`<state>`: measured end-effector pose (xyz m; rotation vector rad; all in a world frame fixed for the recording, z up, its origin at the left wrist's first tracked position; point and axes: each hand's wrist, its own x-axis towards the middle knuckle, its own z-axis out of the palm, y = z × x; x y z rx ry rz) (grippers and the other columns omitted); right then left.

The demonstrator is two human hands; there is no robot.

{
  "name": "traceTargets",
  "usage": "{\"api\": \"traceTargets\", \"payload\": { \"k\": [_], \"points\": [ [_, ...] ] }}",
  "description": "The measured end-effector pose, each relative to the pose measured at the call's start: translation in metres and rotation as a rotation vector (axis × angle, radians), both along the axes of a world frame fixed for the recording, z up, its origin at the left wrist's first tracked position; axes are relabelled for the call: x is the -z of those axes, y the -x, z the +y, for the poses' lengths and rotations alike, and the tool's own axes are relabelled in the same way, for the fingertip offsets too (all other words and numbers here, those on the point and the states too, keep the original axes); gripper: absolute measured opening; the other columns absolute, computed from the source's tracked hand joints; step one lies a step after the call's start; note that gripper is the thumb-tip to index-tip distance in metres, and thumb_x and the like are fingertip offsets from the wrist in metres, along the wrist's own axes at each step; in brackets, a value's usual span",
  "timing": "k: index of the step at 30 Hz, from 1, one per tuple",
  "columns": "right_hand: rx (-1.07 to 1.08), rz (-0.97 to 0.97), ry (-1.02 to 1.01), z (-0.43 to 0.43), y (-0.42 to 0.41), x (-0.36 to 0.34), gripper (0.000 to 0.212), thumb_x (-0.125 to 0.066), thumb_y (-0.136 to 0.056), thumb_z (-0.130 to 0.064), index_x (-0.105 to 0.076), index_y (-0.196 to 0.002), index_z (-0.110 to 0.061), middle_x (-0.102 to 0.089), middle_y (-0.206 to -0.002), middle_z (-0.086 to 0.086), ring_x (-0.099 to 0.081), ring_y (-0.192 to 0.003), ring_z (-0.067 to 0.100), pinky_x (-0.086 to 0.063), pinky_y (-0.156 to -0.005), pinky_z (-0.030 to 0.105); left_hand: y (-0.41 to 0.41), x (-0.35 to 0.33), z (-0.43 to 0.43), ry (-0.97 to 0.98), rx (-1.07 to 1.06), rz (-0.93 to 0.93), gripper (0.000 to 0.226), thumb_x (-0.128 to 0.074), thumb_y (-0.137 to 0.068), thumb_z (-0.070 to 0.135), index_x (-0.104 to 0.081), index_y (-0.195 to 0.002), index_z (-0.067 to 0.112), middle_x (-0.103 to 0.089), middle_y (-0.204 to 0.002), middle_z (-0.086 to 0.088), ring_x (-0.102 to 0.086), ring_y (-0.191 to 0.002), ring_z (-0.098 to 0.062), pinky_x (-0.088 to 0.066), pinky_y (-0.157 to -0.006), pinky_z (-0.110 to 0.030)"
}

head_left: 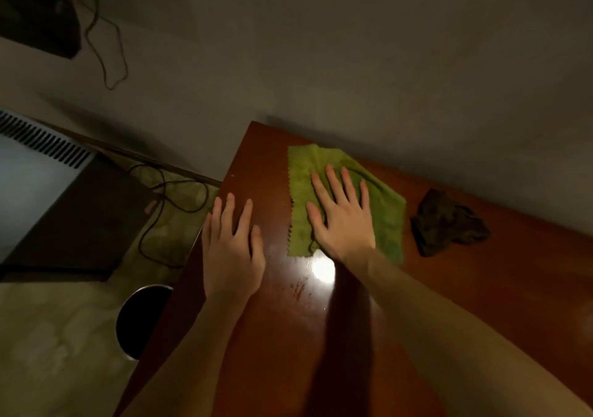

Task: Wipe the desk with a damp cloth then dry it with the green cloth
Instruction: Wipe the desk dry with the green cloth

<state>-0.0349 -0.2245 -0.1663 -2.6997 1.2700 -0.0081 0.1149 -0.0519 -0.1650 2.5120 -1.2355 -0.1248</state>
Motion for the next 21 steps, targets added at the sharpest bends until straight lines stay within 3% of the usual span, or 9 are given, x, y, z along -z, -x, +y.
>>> {"api": "traceTargets", "payload": {
  "k": [7,11,15,18,21],
  "points": [
    [-0.432,0.086,-0.177,0.137,0.073,-0.017,0.061,-0.022,-0.106,-0.062,-0.005,-0.162,-0.046,0.000,-0.173,-0.005,0.012,-0.158,0.028,-0.009,-0.123,0.064,0.001,-0.011,0.001,-0.013,-0.028,0.107,0.056,-0.031,-0.106,0.038,-0.039,-0.159,0.023,-0.025,-0.171,-0.005,-0.009,-0.161,-0.019,-0.004,-0.129,-0.038],
    [-0.393,0.035,-0.135,0.100,0.054,-0.014,0.059,-0.028,-0.104,-0.063,-0.022,-0.160,-0.046,-0.010,-0.172,-0.006,0.005,-0.159,0.024,-0.011,-0.123,0.062,-0.001,-0.008,0.003,0.014,-0.018,0.125,0.057,-0.035,-0.106,0.043,-0.038,-0.160,0.025,-0.022,-0.172,-0.003,-0.006,-0.161,-0.017,-0.003,-0.130,-0.038],
    [-0.121,-0.023,-0.059,0.011,-0.002,-0.003,0.059,-0.032,-0.102,-0.059,-0.030,-0.159,-0.041,-0.021,-0.170,-0.002,-0.007,-0.159,0.026,-0.009,-0.123,0.061,0.000,-0.002,0.004,0.084,-0.006,0.093,0.053,-0.037,-0.107,0.039,-0.043,-0.157,0.021,-0.028,-0.170,-0.006,-0.012,-0.161,-0.019,-0.010,-0.130,-0.042],
    [-0.080,-0.019,-0.047,-0.030,-0.033,-0.001,0.062,-0.024,-0.103,-0.061,-0.023,-0.161,-0.039,-0.015,-0.171,-0.003,-0.003,-0.159,0.026,-0.002,-0.125,0.059,-0.001,0.000,0.002,0.088,0.007,0.077,0.053,-0.036,-0.108,0.039,-0.043,-0.158,0.021,-0.028,-0.170,-0.006,-0.013,-0.160,-0.018,-0.014,-0.130,-0.046],
    [-0.190,-0.013,-0.015,-0.011,-0.029,0.000,0.062,-0.021,-0.105,-0.059,-0.016,-0.163,-0.037,-0.012,-0.172,-0.002,0.000,-0.159,0.026,-0.002,-0.125,0.059,-0.002,0.000,0.003,0.088,0.006,0.074,0.052,-0.039,-0.109,0.037,-0.042,-0.158,0.021,-0.027,-0.170,-0.006,-0.012,-0.160,-0.017,-0.012,-0.130,-0.043]
  ]
}}
